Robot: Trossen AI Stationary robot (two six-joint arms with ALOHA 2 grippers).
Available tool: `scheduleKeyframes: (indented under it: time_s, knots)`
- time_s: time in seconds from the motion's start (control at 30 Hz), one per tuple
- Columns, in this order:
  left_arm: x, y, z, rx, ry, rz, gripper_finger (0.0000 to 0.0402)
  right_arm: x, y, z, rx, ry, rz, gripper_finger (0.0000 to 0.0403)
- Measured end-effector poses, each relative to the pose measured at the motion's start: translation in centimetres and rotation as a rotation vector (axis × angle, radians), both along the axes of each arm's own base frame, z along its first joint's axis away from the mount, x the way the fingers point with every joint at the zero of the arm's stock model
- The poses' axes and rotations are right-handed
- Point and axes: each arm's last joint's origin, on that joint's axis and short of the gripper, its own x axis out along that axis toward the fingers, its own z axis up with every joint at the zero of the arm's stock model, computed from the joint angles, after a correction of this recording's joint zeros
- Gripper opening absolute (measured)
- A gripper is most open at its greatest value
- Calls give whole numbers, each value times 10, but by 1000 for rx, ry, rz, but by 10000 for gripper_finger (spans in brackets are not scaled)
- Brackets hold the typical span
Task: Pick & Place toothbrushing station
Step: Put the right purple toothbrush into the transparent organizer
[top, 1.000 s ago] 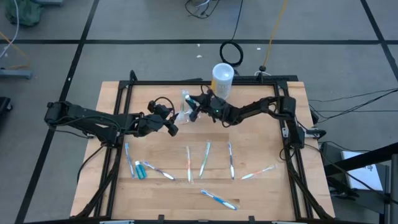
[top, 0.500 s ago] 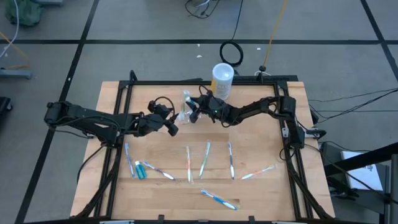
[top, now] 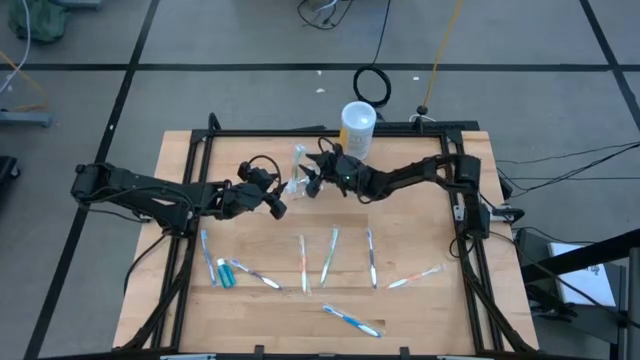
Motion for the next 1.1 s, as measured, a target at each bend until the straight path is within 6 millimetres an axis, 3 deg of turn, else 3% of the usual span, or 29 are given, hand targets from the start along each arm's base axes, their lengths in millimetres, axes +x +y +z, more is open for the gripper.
scheduleKeyframes:
  time_s: [0.23,0.57,0.8,0.97,1.1]
  knots:
    - [0,0,0,-6,-1,2,161,-17,16,18,8,278,44,187]
    - [0,0,0,-7,0,1,161,-88,61,37,443,664,-84,176]
    - [0,0,0,-11,-4,4,161,-134,99,9,768,648,-110,172]
    - [0,0,0,-14,-7,5,161,-152,116,-26,890,592,39,171]
    - [0,0,0,-27,-19,13,161,-160,121,-40,907,530,125,171]
